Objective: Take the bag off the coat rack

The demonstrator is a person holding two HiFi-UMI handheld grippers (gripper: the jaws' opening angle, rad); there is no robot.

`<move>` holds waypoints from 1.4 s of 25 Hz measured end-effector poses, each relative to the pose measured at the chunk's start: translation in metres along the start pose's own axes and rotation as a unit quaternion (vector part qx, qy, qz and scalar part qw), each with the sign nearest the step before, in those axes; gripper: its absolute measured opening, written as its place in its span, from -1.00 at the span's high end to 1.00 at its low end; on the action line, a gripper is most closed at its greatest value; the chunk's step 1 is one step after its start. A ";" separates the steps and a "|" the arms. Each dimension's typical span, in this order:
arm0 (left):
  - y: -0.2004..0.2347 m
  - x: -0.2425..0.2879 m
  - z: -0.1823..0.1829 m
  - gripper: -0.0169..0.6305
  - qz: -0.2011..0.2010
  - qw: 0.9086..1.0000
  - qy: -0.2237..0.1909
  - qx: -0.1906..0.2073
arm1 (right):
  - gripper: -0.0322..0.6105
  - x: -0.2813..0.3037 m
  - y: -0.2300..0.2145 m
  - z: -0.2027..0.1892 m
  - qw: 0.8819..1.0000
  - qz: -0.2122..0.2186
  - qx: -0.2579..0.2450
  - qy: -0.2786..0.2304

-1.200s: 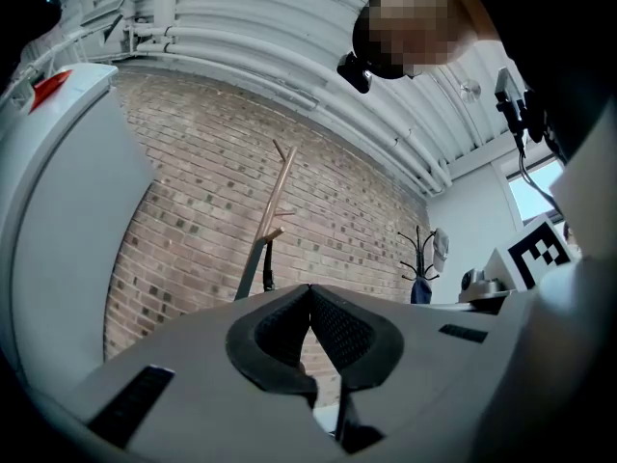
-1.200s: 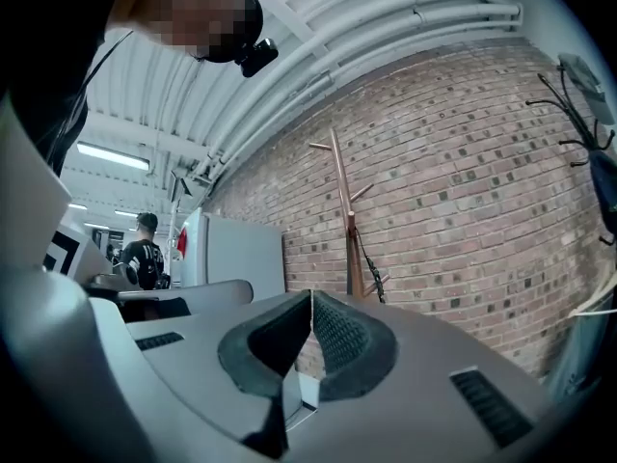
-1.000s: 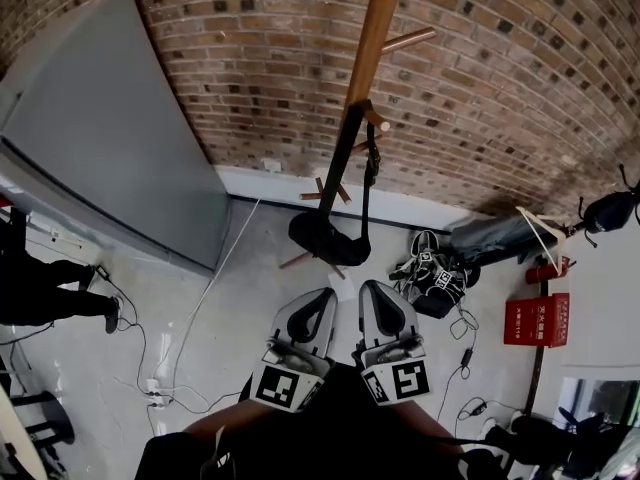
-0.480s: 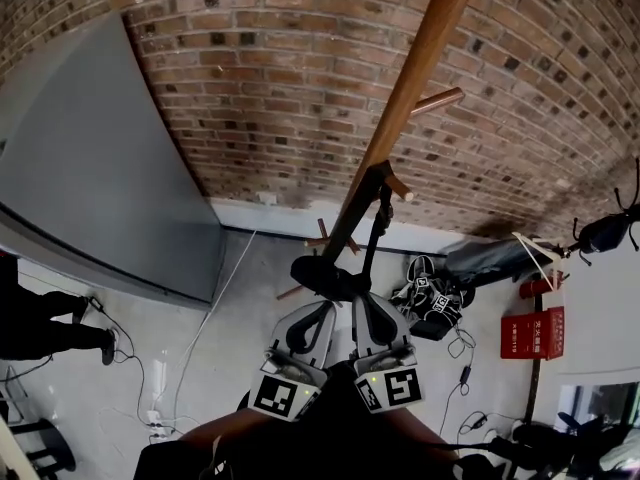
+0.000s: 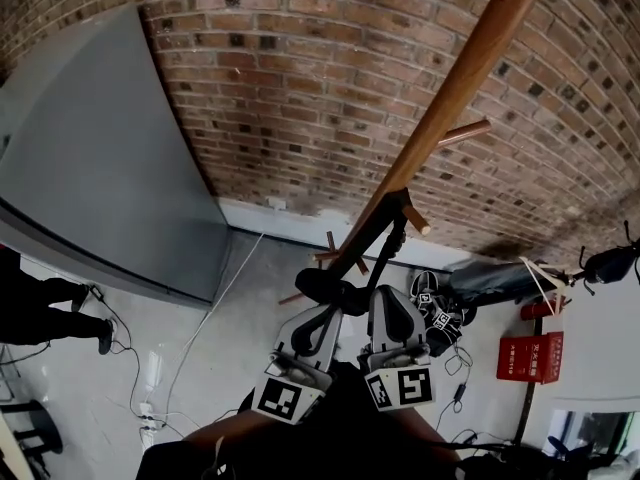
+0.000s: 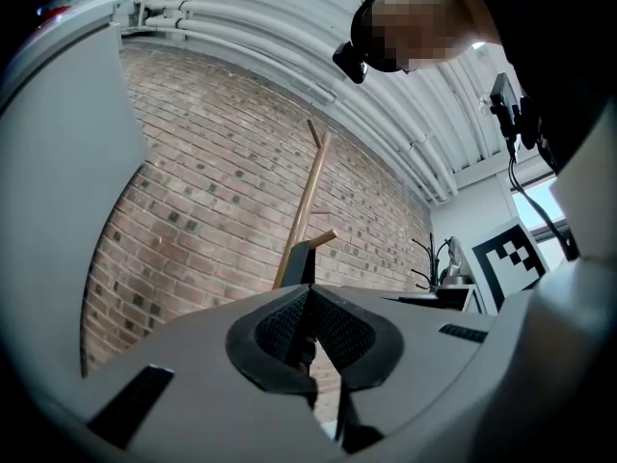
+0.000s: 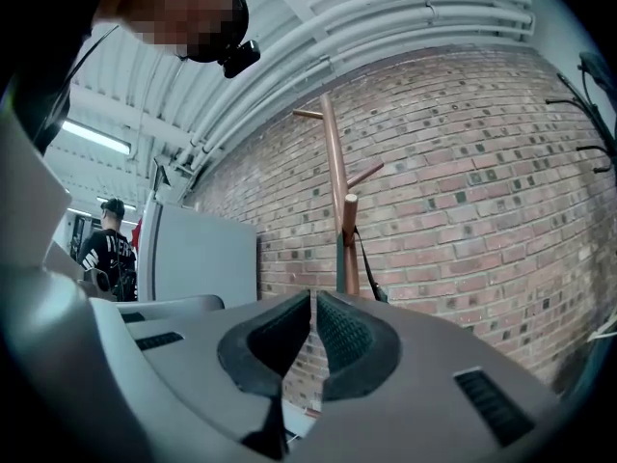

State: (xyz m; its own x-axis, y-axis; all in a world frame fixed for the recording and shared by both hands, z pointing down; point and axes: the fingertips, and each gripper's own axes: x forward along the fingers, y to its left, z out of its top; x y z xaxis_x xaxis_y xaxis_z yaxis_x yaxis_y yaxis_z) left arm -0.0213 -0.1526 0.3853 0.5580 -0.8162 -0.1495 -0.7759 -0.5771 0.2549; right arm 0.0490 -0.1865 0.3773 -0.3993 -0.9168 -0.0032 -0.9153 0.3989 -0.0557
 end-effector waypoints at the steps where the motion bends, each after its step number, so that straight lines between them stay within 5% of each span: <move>1: 0.001 0.002 0.001 0.89 0.002 1.000 -0.001 0.002 | 0.84 0.004 -0.003 0.002 1.000 0.002 -0.001 -0.001; 9: 0.008 0.023 0.000 0.90 0.010 1.000 -0.003 0.008 | 0.83 0.035 -0.020 0.012 1.000 0.003 0.000 -0.010; 14: 0.012 0.036 0.005 0.90 0.012 1.000 -0.007 0.018 | 0.62 0.051 -0.026 0.013 1.000 0.013 0.004 -0.003; 35: 0.035 0.054 0.005 0.90 0.041 0.999 -0.015 0.018 | 0.62 0.102 -0.037 0.015 1.000 0.025 0.005 -0.004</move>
State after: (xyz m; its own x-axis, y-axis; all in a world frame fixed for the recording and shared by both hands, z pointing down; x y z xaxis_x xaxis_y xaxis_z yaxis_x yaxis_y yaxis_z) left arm -0.0199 -0.2170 0.3813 0.4840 -0.8605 -0.1587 -0.8288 -0.5090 0.2323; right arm 0.0431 -0.2956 0.3643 -0.4438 -0.8960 -0.0142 -0.8937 0.4438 -0.0658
